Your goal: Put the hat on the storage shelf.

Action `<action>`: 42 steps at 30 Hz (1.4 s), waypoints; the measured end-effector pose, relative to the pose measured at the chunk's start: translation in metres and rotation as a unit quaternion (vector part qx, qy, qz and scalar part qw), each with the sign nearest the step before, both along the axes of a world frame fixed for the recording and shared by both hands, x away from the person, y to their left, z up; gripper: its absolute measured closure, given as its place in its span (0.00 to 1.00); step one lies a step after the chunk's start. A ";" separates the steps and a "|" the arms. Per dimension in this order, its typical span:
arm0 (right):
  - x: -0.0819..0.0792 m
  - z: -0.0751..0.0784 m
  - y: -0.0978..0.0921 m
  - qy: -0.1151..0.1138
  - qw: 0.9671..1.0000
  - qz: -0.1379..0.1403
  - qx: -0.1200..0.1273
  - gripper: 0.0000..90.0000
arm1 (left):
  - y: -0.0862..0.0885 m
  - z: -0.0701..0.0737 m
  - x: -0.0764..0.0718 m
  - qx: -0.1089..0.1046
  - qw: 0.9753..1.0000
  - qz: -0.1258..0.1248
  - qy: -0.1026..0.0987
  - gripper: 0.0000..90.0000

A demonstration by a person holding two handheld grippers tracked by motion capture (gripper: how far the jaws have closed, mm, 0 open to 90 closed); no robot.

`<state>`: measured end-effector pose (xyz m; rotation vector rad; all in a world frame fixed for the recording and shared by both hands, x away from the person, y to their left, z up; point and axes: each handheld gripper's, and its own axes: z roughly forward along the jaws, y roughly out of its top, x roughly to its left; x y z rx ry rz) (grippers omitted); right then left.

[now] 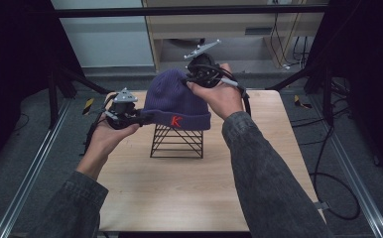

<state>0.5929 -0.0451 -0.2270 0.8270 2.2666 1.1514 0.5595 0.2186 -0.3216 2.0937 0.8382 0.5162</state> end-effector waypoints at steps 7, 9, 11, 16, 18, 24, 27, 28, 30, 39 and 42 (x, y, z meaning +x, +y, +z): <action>-0.001 -0.007 0.001 0.007 1.000 0.009 -0.003 0.84 | 0.001 -0.009 0.002 0.005 1.000 -0.002 0.008 0.75; 0.000 -0.011 0.000 0.009 1.000 0.008 -0.005 0.84 | 0.001 -0.010 0.002 0.005 1.000 -0.002 0.008 0.75; 0.001 -0.013 -0.002 0.013 1.000 0.007 -0.002 0.84 | 0.002 -0.011 0.002 0.007 1.000 -0.005 0.008 0.75; 0.001 -0.016 -0.003 0.013 1.000 0.007 0.000 0.84 | 0.002 -0.011 0.002 0.006 1.000 -0.003 0.010 0.75; 0.000 -0.016 -0.003 0.013 1.000 0.007 0.000 0.84 | 0.002 -0.011 0.002 0.006 1.000 -0.003 0.010 0.75; -0.001 -0.018 -0.003 0.014 1.000 0.009 0.001 0.84 | 0.003 -0.014 0.004 0.003 1.000 -0.002 0.016 0.75; -0.001 -0.020 -0.003 0.018 1.000 0.011 0.000 0.84 | 0.003 -0.017 0.004 0.004 1.000 -0.002 0.017 0.76; -0.001 -0.021 -0.003 0.018 1.000 0.012 0.002 0.84 | 0.003 -0.018 0.004 0.002 1.000 -0.002 0.017 0.76; -0.001 -0.023 -0.003 0.021 1.000 0.014 0.002 0.84 | 0.003 -0.021 0.004 0.007 1.000 -0.002 0.021 0.76; -0.003 -0.031 -0.003 0.026 0.999 0.018 -0.003 0.84 | 0.004 -0.027 0.004 0.006 1.000 0.000 0.023 0.76; -0.003 -0.032 -0.003 0.029 0.999 0.020 -0.002 0.84 | 0.004 -0.028 0.003 0.008 1.000 -0.002 0.023 0.77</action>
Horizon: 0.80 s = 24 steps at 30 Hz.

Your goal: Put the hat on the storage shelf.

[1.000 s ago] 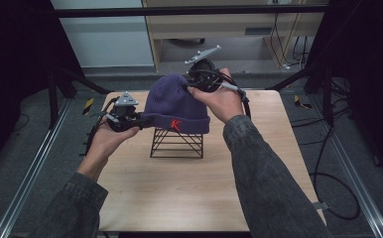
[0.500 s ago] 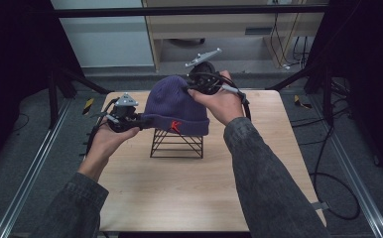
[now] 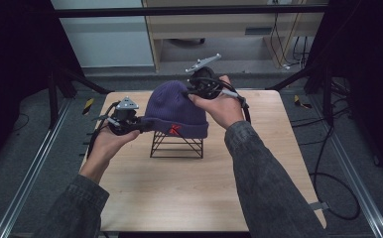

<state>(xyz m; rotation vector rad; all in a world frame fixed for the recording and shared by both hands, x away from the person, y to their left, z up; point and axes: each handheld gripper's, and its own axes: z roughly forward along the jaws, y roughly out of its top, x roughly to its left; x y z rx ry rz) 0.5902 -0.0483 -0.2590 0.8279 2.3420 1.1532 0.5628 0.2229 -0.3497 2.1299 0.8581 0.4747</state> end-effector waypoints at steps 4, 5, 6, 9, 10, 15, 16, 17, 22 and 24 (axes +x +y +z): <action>-0.002 -0.001 0.001 0.000 1.000 0.009 0.006 0.84 | -0.001 -0.002 -0.001 0.003 1.000 -0.002 -0.001 0.77; -0.002 -0.001 0.001 0.000 1.000 0.012 0.004 0.84 | -0.001 -0.004 -0.002 0.005 1.000 -0.002 -0.003 0.77; -0.003 -0.001 0.001 0.000 1.000 0.013 0.003 0.84 | -0.001 -0.005 -0.002 0.005 1.000 -0.001 -0.001 0.77; -0.003 -0.003 0.001 0.002 1.000 0.012 0.001 0.84 | -0.001 -0.007 -0.002 0.002 1.000 0.001 -0.001 0.77; -0.003 -0.004 0.001 0.001 1.000 0.012 0.002 0.84 | -0.001 -0.007 -0.002 0.003 1.000 0.001 -0.001 0.77; -0.003 -0.006 0.002 0.004 1.000 0.014 0.002 0.84 | 0.001 -0.009 -0.002 0.001 1.000 0.003 0.001 0.77; -0.003 -0.007 0.002 0.005 1.000 0.014 0.002 0.84 | 0.002 -0.011 -0.002 0.001 1.000 0.004 0.003 0.77; -0.003 -0.008 0.002 0.005 1.000 0.014 0.002 0.84 | 0.002 -0.012 -0.001 0.001 1.000 0.004 0.003 0.77; -0.003 -0.013 0.002 0.009 1.000 0.015 0.001 0.84 | 0.003 -0.015 -0.001 0.002 1.000 0.004 0.006 0.77; -0.003 -0.015 0.002 0.011 1.000 0.014 0.001 0.84 | 0.003 -0.017 -0.002 -0.001 1.000 0.004 0.006 0.77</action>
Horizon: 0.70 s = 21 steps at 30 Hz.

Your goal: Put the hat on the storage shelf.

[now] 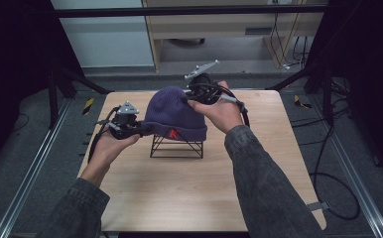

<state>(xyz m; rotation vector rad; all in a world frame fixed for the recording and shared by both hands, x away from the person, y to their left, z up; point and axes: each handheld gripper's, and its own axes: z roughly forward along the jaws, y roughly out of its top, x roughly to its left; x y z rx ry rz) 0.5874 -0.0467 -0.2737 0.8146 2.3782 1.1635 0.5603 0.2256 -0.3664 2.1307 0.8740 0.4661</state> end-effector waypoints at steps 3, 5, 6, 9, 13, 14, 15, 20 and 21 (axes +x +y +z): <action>-0.001 -0.003 0.000 0.003 1.000 0.002 -0.001 0.84 | 0.001 -0.004 -0.001 -0.004 1.000 0.000 0.000 0.76; -0.002 -0.005 0.000 0.003 1.000 0.003 0.000 0.84 | 0.001 -0.008 -0.002 -0.004 1.000 -0.001 0.002 0.76; -0.003 -0.006 0.000 0.003 1.000 0.004 -0.002 0.85 | 0.001 -0.009 -0.002 -0.005 1.000 0.000 0.004 0.76; -0.005 -0.010 0.001 0.004 1.000 0.008 -0.005 0.85 | 0.002 -0.011 -0.002 0.003 1.000 -0.002 0.003 0.76; -0.005 -0.015 0.000 0.008 1.000 0.007 -0.005 0.85 | 0.002 -0.015 -0.002 -0.001 1.000 -0.005 0.007 0.76; -0.005 -0.016 -0.001 0.010 1.000 0.006 -0.006 0.85 | 0.001 -0.016 -0.002 -0.003 1.000 -0.006 0.007 0.76; -0.005 -0.017 -0.001 0.010 1.000 0.006 -0.006 0.85 | 0.000 -0.018 -0.002 -0.002 1.000 -0.007 0.010 0.76; -0.005 -0.023 -0.002 0.017 1.000 0.005 -0.003 0.86 | 0.000 -0.024 -0.003 -0.005 1.000 -0.012 0.016 0.75; -0.006 -0.024 -0.002 0.018 1.000 0.006 -0.004 0.86 | 0.001 -0.026 -0.003 -0.005 1.000 -0.012 0.018 0.75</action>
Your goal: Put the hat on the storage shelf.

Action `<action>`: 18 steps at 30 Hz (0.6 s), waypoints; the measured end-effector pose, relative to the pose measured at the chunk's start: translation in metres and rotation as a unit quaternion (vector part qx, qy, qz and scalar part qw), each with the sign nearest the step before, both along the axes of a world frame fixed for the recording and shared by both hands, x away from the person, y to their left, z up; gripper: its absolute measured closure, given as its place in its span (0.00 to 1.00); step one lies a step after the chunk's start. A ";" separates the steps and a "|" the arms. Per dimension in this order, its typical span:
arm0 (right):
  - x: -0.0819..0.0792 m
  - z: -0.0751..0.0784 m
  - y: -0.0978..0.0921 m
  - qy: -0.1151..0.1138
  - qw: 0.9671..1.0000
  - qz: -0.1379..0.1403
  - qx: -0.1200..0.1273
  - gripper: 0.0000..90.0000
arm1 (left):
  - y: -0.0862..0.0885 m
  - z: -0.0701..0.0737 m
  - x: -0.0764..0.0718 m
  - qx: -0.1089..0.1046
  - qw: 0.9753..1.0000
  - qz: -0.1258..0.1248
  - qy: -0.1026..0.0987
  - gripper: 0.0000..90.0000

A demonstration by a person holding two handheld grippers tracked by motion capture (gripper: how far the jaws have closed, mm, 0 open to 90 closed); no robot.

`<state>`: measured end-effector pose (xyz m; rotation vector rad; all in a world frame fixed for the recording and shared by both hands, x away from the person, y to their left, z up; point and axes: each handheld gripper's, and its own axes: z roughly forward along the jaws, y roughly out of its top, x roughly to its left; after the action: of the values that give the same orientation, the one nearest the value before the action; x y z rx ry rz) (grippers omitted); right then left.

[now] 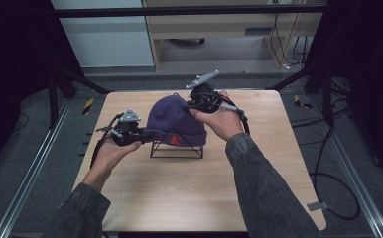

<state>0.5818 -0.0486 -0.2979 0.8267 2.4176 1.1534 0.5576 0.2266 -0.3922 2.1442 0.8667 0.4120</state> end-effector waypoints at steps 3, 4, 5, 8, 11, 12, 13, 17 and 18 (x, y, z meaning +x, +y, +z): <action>-0.001 -0.004 0.002 0.003 1.000 0.003 -0.002 0.86 | 0.001 -0.004 0.000 0.001 1.000 -0.002 0.005 0.75; -0.002 -0.005 0.002 0.004 1.000 0.005 -0.003 0.86 | 0.002 -0.006 0.000 0.001 1.000 -0.002 0.006 0.75; -0.002 -0.006 0.003 0.004 1.000 0.006 -0.003 0.86 | 0.002 -0.007 0.000 -0.001 1.000 -0.001 0.008 0.74; -0.002 -0.009 0.003 0.005 1.000 0.007 -0.006 0.86 | 0.001 -0.011 -0.001 0.000 1.000 -0.004 0.006 0.74; -0.003 -0.012 0.003 0.007 1.000 0.007 -0.008 0.86 | 0.002 -0.014 -0.001 0.000 1.000 -0.003 0.006 0.73; -0.003 -0.013 0.003 0.010 1.000 0.006 -0.008 0.86 | 0.002 -0.015 -0.001 0.000 1.000 -0.002 0.007 0.73; -0.003 -0.013 0.003 0.010 1.000 0.006 -0.008 0.86 | 0.002 -0.015 -0.001 0.000 1.000 -0.002 0.007 0.73; -0.004 -0.018 0.004 0.015 1.000 0.007 -0.011 0.86 | 0.003 -0.019 -0.001 -0.001 1.000 -0.002 0.014 0.72; -0.004 -0.019 0.004 0.015 1.000 0.009 -0.011 0.86 | 0.003 -0.019 -0.001 -0.001 1.000 -0.002 0.014 0.72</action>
<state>0.5774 -0.0448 -0.3167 0.8218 2.4619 1.1258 0.5567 0.2296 -0.4115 2.1548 0.8793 0.3796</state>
